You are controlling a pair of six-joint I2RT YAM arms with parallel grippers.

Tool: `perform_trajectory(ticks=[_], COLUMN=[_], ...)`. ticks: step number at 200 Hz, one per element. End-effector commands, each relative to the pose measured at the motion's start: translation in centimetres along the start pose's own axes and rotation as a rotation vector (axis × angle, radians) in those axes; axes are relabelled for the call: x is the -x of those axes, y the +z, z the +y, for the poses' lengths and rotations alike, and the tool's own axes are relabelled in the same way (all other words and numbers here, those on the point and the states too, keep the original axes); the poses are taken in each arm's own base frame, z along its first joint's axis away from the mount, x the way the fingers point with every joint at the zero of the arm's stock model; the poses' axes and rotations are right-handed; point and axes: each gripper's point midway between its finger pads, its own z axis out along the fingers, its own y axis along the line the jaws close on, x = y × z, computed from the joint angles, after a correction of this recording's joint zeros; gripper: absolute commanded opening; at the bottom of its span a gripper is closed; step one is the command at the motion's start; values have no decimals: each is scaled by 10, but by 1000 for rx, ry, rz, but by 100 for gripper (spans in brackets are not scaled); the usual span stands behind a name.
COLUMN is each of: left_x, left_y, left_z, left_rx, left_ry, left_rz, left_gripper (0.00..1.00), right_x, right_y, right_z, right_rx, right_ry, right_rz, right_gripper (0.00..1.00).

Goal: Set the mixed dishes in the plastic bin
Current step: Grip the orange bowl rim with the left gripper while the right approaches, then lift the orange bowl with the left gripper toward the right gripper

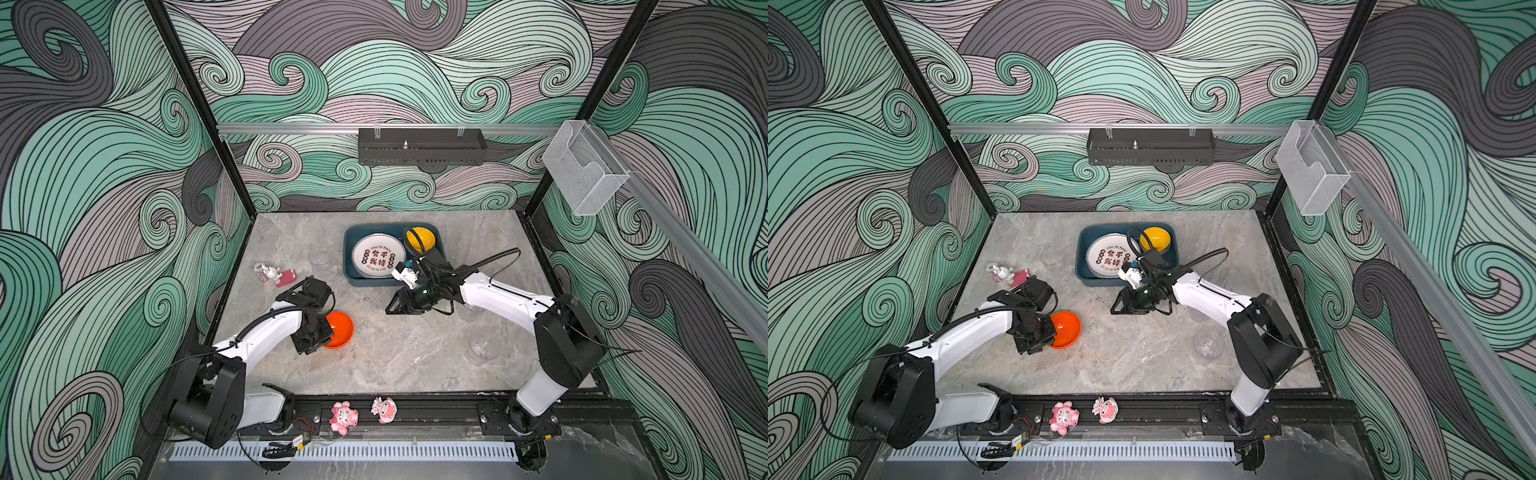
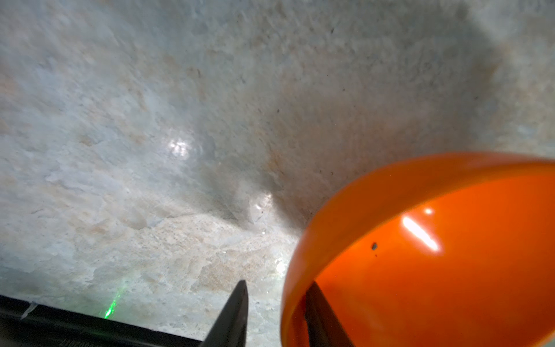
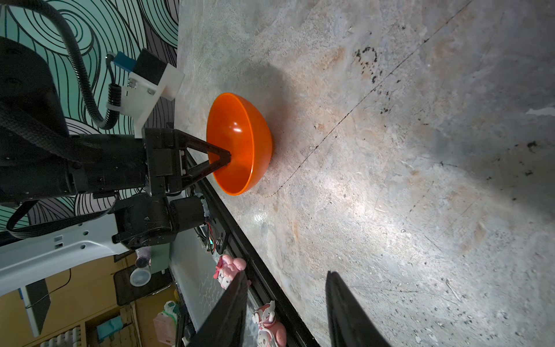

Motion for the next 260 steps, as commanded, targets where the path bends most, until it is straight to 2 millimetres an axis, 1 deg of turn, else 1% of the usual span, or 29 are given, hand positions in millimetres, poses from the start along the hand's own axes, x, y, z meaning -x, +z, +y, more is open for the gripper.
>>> perform_trajectory(ticks=[1,35,49,62,104,149,182,260], left_x=[1,1,0,0,-1,1,4,11], left_y=[2,2,2,2,-2,-13,-25,-59], left_z=[-3,-5,-5,-6,-10,-19,-30,-58], left_rx=[-9,-18,-20,-26,-53,-96,-139,-249], left_ry=[-3,2,4,6,17,36,56,107], left_rz=[12,17,18,21,21,13,5,-13], left_gripper=[29,20,17,12,0,0,0,0], right_x=[3,1,1,0,-1,0,3,13], right_y=[4,7,8,9,8,1,-4,-25], right_z=[4,3,3,3,5,7,9,17], right_rx=[6,-4,-7,-10,-17,-47,-62,-119], right_ry=[-23,-22,-24,-23,-27,-37,-43,-61], right_rz=[8,19,20,24,21,8,-4,-55], right_gripper=[44,44,44,44,43,43,44,44])
